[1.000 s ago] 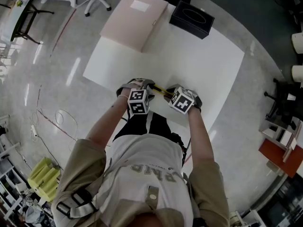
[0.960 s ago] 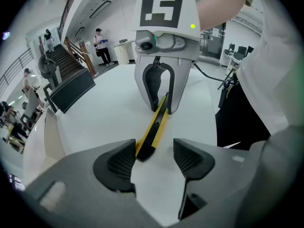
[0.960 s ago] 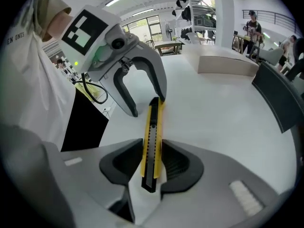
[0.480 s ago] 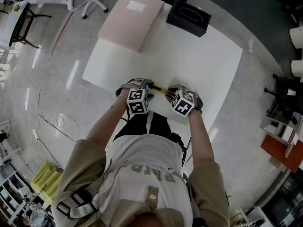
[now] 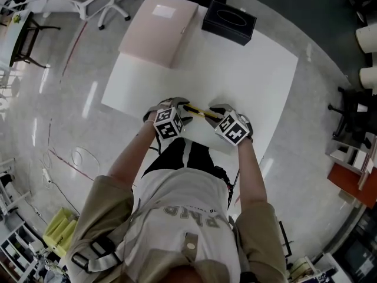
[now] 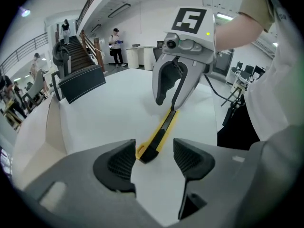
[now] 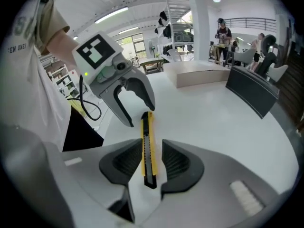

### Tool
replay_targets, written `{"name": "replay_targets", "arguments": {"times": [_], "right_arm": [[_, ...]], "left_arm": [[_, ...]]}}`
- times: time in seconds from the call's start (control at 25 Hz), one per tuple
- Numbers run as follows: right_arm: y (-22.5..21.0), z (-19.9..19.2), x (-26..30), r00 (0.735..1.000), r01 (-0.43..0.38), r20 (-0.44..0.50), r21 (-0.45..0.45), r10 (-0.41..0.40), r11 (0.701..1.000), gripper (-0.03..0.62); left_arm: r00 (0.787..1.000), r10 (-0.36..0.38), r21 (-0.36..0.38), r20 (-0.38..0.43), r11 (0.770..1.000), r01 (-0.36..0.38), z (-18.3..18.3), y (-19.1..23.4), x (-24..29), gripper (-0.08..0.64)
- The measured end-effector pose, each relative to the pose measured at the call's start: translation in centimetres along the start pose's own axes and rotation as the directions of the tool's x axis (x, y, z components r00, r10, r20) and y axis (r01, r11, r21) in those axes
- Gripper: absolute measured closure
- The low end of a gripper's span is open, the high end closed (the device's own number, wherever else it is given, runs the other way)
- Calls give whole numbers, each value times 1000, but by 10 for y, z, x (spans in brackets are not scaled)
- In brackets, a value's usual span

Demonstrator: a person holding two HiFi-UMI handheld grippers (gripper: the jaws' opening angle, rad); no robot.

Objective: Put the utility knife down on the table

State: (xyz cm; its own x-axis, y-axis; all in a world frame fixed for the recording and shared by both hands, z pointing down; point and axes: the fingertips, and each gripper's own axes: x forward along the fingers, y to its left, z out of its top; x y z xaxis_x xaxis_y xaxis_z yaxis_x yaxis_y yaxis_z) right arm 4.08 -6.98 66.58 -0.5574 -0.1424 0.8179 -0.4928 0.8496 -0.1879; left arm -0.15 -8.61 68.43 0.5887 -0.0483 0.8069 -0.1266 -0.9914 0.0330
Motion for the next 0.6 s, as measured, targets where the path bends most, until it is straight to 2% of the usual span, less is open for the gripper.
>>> {"name": "replay_targets", "arguments": {"times": [0.12, 0.2, 0.28, 0.4, 0.48, 0.6], "right_arm": [[-10, 15, -22, 987, 85, 133, 74, -94, 994, 460], [-22, 27, -44, 943, 171, 264, 142, -204, 975, 460], [-29, 41, -76, 863, 242, 398, 211, -310, 947, 460], [-29, 61, -122, 721, 320, 549, 277, -422, 906, 460], [-27, 69, -146, 642, 371, 590, 321, -490, 871, 460], [-24, 80, -180, 508, 442, 627, 398, -590, 804, 477]], "left_arm": [[998, 20, -66, 61, 998, -16, 10, 7, -10, 304], [990, 63, -134, 127, 990, -46, 21, 15, -22, 304], [974, 134, -209, 183, 973, -95, 33, 27, -37, 304], [935, 252, -308, 249, 936, -170, 51, 46, -64, 302], [896, 327, -354, 301, 910, -214, 65, 54, -86, 302], [820, 429, -382, 378, 879, -284, 83, 60, -117, 304]]}}
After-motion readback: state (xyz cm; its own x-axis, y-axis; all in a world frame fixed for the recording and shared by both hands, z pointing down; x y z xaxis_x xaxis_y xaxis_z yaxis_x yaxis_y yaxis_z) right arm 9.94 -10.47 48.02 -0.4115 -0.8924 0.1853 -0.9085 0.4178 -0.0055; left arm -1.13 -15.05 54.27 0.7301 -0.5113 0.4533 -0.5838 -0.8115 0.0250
